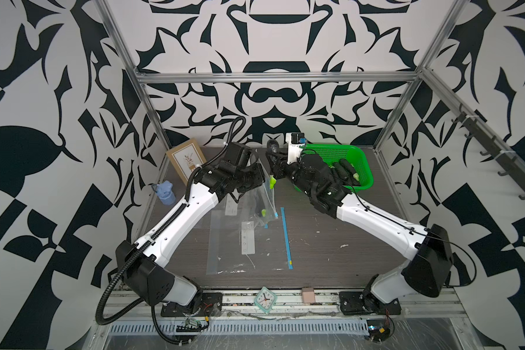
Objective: Place the eggplant in a zip-top bag and seal the zipper
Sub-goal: Place the eggplant in the zipper food storage bag.
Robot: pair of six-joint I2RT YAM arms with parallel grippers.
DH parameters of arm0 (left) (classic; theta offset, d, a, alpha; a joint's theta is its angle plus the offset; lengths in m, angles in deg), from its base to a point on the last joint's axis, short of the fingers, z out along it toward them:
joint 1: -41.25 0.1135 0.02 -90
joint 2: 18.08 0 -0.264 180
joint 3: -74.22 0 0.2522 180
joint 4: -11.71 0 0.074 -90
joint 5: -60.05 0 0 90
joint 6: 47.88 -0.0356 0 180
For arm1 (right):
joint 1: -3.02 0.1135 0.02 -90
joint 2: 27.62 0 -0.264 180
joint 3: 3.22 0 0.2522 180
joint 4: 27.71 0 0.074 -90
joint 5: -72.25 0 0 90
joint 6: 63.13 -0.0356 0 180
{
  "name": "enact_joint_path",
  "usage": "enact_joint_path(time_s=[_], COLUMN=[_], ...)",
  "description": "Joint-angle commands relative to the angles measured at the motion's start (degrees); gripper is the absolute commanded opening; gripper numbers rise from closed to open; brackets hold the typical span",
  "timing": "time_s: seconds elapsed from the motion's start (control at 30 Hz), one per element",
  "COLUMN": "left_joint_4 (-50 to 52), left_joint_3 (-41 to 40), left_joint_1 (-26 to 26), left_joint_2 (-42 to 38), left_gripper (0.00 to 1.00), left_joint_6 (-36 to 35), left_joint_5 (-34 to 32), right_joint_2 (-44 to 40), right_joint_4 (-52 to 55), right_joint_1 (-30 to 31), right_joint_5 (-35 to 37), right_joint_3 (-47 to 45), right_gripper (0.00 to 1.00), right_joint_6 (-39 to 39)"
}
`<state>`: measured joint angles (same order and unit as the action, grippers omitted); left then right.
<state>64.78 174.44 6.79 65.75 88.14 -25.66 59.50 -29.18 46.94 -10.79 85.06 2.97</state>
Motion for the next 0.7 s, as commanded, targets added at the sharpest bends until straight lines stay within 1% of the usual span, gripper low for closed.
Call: enact_joint_path(time_s=[0.0,0.27,0.3,0.43,0.67], left_joint_4=[1.48,1.49,1.61,1.73,1.30], left_joint_3=[1.90,1.93,1.92,1.88,1.75], left_joint_1=[-0.25,-0.27,-0.28,-0.27,-0.29], left_joint_2=[0.17,-0.29,-0.33,-0.58,-0.35], left_gripper=[0.00,0.00,0.00,0.00,0.00], left_joint_6=[-0.32,-0.20,-0.23,-0.40,-0.75], left_joint_5=[-0.34,-0.61,-0.66,-1.20,-1.05], right_joint_2=[-0.20,3.93,4.03,3.61,2.96], right_joint_4=[-4.58,-9.54,-10.61,-13.77,-15.90], right_joint_1=[0.21,1.46,1.75,2.94,4.11], right_joint_5=[1.47,3.58,5.59,9.04,11.12], right_joint_3=[1.47,-0.59,-1.45,-4.53,-8.75], right_gripper=[0.12,0.12,0.13,0.13,0.18], right_joint_6=[-0.09,0.77,1.01,2.85,3.60])
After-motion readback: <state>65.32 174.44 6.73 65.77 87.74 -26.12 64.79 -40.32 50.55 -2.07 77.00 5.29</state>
